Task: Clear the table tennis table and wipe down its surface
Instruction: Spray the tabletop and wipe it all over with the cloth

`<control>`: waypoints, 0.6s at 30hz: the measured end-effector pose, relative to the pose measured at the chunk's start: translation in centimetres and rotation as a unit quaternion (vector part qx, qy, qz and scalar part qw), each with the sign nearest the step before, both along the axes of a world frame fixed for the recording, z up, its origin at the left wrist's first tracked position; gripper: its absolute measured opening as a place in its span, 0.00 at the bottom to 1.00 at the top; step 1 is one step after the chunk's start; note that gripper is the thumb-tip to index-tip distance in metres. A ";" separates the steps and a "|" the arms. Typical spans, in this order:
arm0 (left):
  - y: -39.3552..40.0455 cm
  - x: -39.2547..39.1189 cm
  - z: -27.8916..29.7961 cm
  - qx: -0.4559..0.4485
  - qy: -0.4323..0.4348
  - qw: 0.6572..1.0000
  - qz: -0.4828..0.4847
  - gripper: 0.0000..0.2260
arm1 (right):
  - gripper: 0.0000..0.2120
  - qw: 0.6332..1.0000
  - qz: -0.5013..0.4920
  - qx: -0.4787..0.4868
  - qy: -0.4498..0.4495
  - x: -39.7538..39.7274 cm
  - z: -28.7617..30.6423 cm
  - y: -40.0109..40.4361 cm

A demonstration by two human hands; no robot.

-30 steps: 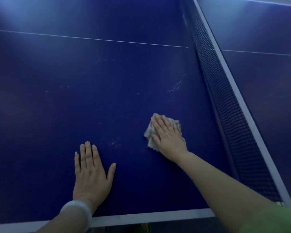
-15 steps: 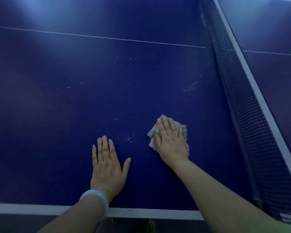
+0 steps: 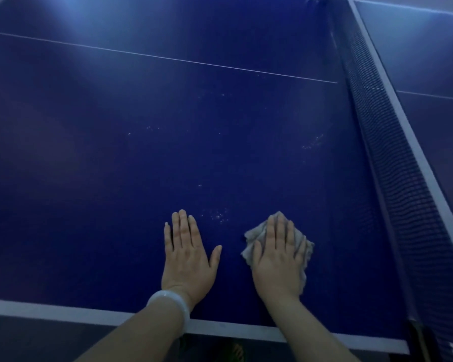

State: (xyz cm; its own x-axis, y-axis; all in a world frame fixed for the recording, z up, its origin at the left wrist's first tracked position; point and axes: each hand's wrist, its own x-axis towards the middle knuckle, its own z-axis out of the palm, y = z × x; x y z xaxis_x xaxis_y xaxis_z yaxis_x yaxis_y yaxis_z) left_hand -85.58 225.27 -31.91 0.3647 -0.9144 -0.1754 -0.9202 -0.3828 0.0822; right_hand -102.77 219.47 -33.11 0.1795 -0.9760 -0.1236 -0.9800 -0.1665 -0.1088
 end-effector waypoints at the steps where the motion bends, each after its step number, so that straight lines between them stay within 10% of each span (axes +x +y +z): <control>1: 0.0 0.0 0.0 0.002 0.002 1.000 -0.001 0.40 | 0.31 1.000 0.017 0.001 -0.001 0.6 0.0 -1.0; 9: 0.9 4.6 0.7 -0.051 0.071 0.995 -0.052 0.34 | 0.28 0.998 0.061 0.020 0.010 -0.5 0.1 -4.2; 18: 2.1 12.2 -0.3 -0.065 0.014 0.990 0.123 0.35 | 0.31 0.998 0.055 0.003 -0.025 7.1 0.6 3.8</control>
